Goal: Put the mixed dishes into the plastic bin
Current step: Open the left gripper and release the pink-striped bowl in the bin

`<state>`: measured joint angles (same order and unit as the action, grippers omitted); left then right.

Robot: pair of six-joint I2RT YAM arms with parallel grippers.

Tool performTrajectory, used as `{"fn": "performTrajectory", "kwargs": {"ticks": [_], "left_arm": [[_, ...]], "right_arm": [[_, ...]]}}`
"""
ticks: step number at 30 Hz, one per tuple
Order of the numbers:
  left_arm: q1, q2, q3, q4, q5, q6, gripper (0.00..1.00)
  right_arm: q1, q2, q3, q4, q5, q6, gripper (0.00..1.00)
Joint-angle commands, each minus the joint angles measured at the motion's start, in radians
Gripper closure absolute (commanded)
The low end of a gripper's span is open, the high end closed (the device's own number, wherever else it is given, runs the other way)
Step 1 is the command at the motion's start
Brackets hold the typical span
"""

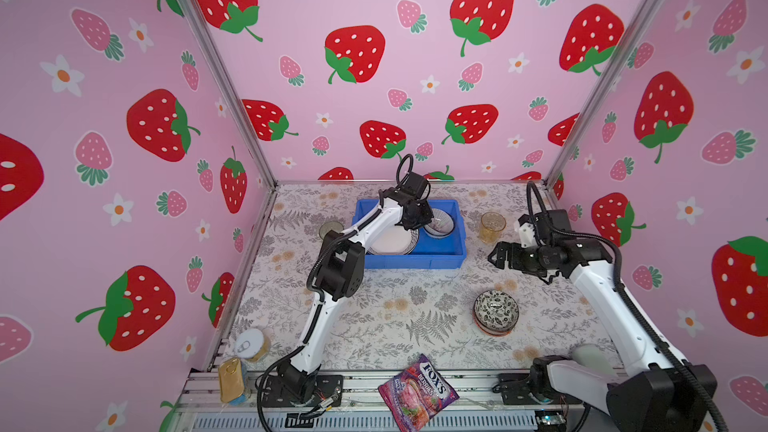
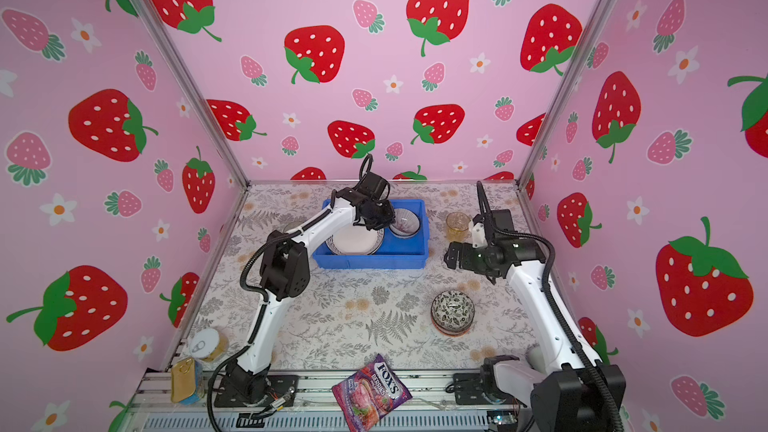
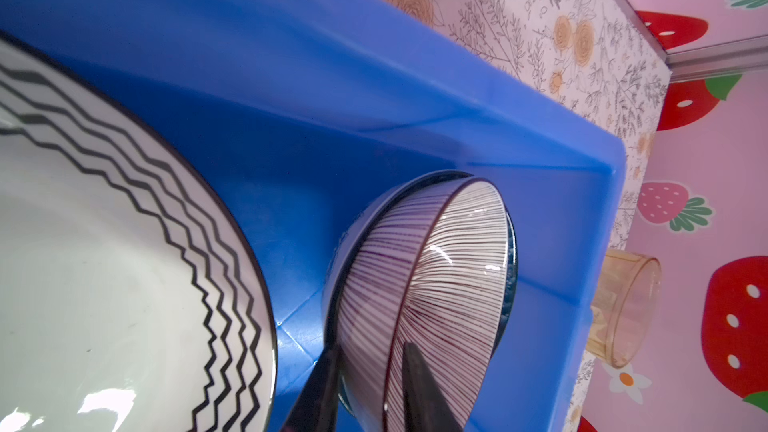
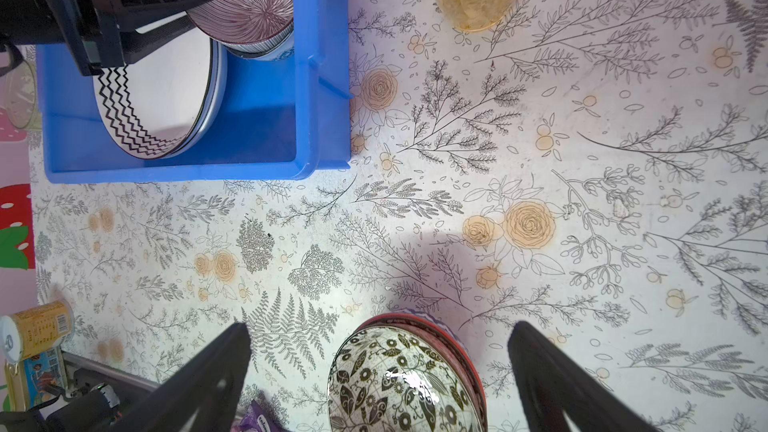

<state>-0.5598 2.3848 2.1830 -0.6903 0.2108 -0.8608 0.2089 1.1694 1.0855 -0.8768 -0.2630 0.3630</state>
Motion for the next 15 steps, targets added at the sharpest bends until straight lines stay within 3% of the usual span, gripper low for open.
{"fn": "performTrajectory", "kwargs": {"ticks": [1,15], "left_arm": [[0.001,-0.010,0.014,-0.015,0.025,0.009,0.69],[0.000,-0.056,-0.001,-0.077,0.037,0.063,0.65]], "right_arm": [[-0.006,-0.001,-0.009,-0.005,-0.012,-0.015,0.01],[-0.006,-0.005,-0.008,-0.004,-0.013,-0.012,0.01]]}}
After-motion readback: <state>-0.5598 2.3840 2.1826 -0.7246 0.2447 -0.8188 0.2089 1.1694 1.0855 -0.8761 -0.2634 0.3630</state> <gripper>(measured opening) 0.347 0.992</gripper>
